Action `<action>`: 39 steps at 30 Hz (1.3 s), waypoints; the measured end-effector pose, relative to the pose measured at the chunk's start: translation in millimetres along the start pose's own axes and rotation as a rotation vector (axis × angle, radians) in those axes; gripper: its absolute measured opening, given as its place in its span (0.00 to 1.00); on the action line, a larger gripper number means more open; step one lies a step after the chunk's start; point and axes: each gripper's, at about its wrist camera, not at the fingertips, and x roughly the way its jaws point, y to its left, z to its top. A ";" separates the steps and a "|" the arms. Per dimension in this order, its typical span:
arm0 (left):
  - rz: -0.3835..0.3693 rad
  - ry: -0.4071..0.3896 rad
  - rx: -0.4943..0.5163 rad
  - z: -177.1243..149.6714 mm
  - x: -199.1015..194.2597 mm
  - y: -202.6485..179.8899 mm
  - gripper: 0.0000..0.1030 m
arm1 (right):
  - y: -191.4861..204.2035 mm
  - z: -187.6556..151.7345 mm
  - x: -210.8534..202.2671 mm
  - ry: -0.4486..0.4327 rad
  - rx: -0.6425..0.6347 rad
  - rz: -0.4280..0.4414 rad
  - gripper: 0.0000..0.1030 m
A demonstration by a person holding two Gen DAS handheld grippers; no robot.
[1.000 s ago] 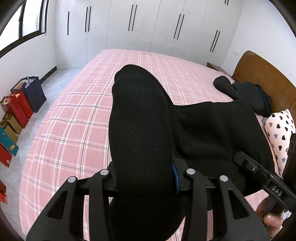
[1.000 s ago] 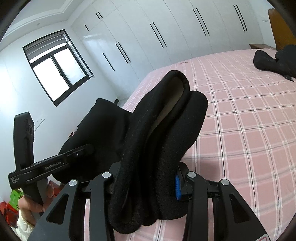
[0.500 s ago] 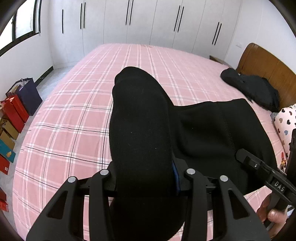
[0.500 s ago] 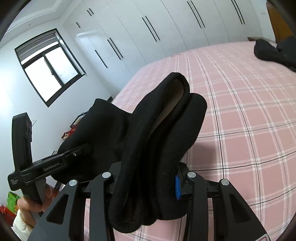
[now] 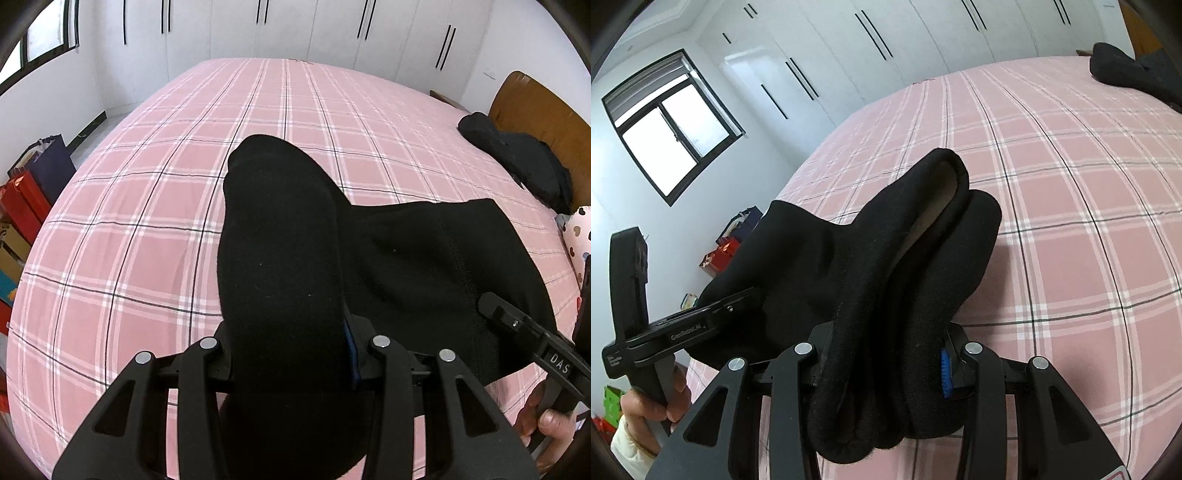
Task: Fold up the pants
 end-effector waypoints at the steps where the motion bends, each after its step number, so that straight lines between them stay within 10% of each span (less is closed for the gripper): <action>1: -0.002 0.000 -0.002 0.0 -0.1 1.2 0.38 | -1.3 0.0 0.5 0.000 0.001 0.001 0.37; 23: -0.023 -0.061 -0.005 16.0 -31.7 -0.4 0.38 | 17.0 15.8 -32.2 -0.064 -0.019 0.033 0.37; 25: -0.024 -0.067 -0.022 21.1 -39.2 4.2 0.42 | 19.4 21.7 -38.6 -0.069 -0.014 0.046 0.41; 28: 0.094 -0.047 0.000 16.0 -16.7 10.9 0.75 | -4.5 12.4 -8.5 0.023 0.000 -0.027 0.52; 30: 0.166 0.003 0.013 1.7 9.4 19.1 0.67 | -27.6 -4.8 15.5 0.123 0.031 -0.162 0.53; 32: 0.132 0.063 -0.025 -12.7 22.5 32.4 0.69 | -47.6 -19.3 5.7 0.082 0.157 -0.039 0.52; 39: -0.034 0.068 -0.161 -18.8 22.9 57.7 0.78 | -38.5 -8.6 -0.3 0.081 0.126 -0.063 0.66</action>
